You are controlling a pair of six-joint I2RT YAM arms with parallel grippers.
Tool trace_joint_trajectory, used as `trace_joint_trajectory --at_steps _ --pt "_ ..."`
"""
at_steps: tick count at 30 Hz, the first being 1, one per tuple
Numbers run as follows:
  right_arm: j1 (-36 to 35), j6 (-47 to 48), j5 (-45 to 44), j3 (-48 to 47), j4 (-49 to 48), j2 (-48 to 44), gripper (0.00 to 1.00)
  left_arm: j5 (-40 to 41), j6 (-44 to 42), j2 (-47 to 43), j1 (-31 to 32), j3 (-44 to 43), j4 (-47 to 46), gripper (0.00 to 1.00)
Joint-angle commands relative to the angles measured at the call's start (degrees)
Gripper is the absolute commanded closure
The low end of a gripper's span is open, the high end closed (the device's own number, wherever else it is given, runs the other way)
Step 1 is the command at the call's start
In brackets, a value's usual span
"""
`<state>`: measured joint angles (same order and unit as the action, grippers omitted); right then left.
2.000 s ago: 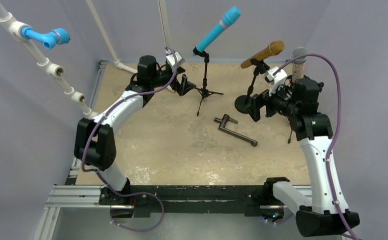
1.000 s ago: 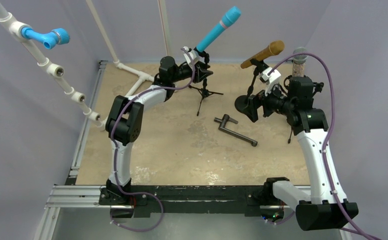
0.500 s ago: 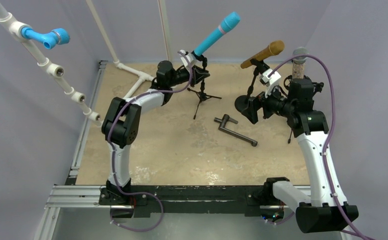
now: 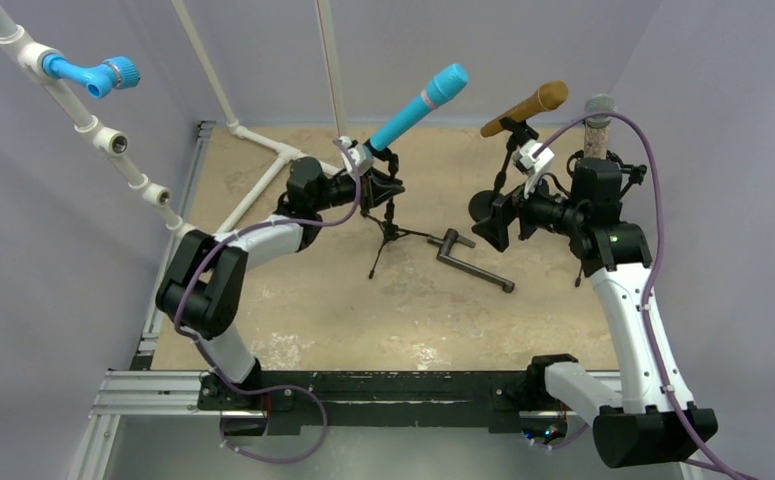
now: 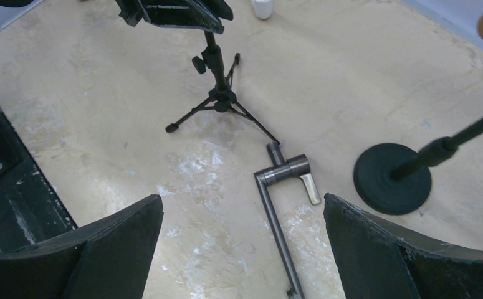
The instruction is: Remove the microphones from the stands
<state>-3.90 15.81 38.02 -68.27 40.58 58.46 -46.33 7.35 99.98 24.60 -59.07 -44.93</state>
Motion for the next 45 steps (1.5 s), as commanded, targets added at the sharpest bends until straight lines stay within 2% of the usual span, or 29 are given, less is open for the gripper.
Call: trace_joint_trajectory --at_steps 1,5,8,12,18,26,32,36,45 --pt "-2.06 -3.19 8.02 3.05 -7.29 0.44 0.01 -1.59 0.10 -7.06 3.06 8.38 -4.90 1.00" --pt "-4.37 -7.12 11.75 5.33 -14.34 2.40 0.01 -0.38 0.14 -10.17 6.47 14.33 -6.76 1.00" --pt "-6.00 -8.62 13.14 6.06 -18.23 3.42 0.01 0.27 3.27 -10.12 8.44 17.79 -13.01 1.00" --pt "-8.73 -10.84 15.39 5.79 -20.88 4.59 0.02 5.40 5.50 -9.95 10.71 20.74 -15.49 1.00" --pt "-10.17 -14.73 18.74 4.64 -24.10 4.78 0.05 11.18 5.13 -12.40 12.26 22.88 -12.64 1.00" --pt "-10.20 -19.55 19.40 2.54 -31.47 5.99 0.07 11.62 6.75 -15.70 12.31 22.55 -9.07 1.00" --pt "-10.25 -16.36 17.93 2.18 -28.14 6.08 0.07 11.37 4.52 -17.17 12.27 22.97 -5.05 1.00" --pt "-10.18 -12.32 17.13 2.68 -23.97 5.43 0.07 10.83 2.09 -17.79 12.28 23.03 -3.27 0.80" --pt "-10.23 -8.72 14.36 6.43 -22.59 4.22 0.06 10.82 -0.34 -20.97 12.05 24.92 -2.14 0.37"
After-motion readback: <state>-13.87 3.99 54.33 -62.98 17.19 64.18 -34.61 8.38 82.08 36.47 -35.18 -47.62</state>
